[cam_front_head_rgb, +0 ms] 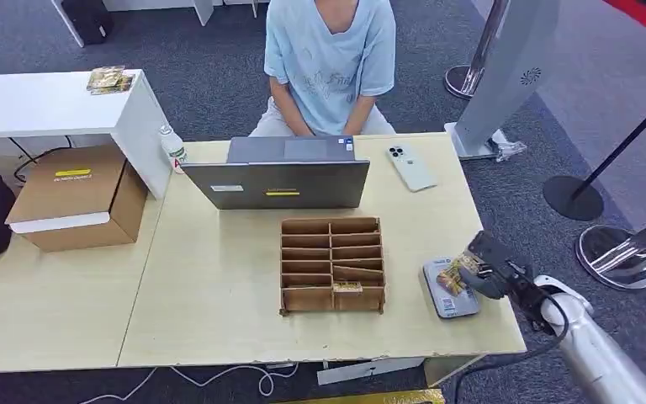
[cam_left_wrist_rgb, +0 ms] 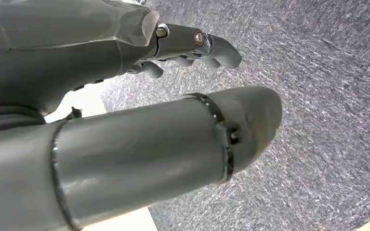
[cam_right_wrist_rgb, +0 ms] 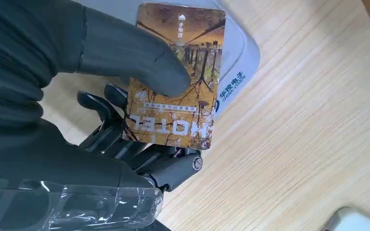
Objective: Pass the card to the sensor for recognition and then transmit it.
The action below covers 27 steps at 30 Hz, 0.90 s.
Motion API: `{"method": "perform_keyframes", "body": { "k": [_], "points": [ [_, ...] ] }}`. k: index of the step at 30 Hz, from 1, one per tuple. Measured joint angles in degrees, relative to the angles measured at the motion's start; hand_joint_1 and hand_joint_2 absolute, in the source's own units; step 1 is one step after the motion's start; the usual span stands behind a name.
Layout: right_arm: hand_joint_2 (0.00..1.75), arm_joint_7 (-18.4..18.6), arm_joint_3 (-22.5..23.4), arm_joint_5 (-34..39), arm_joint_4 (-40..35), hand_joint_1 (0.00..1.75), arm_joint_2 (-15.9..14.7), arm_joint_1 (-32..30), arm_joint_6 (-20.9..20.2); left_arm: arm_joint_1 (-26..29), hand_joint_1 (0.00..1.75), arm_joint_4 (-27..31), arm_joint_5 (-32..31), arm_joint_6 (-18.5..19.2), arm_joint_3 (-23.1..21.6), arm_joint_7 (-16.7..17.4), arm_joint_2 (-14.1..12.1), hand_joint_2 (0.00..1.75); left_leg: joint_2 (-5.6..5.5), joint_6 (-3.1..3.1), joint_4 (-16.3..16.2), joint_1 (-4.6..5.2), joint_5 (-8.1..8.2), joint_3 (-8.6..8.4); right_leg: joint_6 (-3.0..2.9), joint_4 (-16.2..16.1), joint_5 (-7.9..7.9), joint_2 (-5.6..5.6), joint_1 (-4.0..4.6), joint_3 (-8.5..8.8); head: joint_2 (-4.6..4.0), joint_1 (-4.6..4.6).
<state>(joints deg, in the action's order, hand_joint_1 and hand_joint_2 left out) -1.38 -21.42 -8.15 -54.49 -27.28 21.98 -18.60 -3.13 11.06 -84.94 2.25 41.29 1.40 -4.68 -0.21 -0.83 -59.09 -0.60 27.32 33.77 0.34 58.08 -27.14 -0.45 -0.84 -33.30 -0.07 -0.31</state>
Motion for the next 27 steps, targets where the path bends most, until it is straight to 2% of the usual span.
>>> {"method": "perform_keyframes", "body": {
  "k": [17, 27],
  "points": [
    [1.75, 0.0, -0.1, -0.8, 0.0, 1.75, 0.4, 0.0, 1.0, 0.0, 0.00, 0.0, 0.0, 0.0, 0.2, 0.0, 0.0, 0.00, 0.00, -0.01, 0.0, 0.00, -0.01, -0.02, 0.00, 0.0, 0.00, 0.00, 0.00, 0.01, 0.00, 0.02],
    [1.75, -1.6, 3.1, 6.6, -1.6, 1.75, 0.2, -0.6, -3.3, 0.0, 0.00, 0.0, 0.0, -0.1, 0.2, -0.3, 0.0, 0.00, 0.00, -0.01, 0.0, 0.00, -0.01, -0.03, 0.00, 0.0, 0.00, 0.01, 0.00, 0.00, 0.00, 0.00]
  ]
}}
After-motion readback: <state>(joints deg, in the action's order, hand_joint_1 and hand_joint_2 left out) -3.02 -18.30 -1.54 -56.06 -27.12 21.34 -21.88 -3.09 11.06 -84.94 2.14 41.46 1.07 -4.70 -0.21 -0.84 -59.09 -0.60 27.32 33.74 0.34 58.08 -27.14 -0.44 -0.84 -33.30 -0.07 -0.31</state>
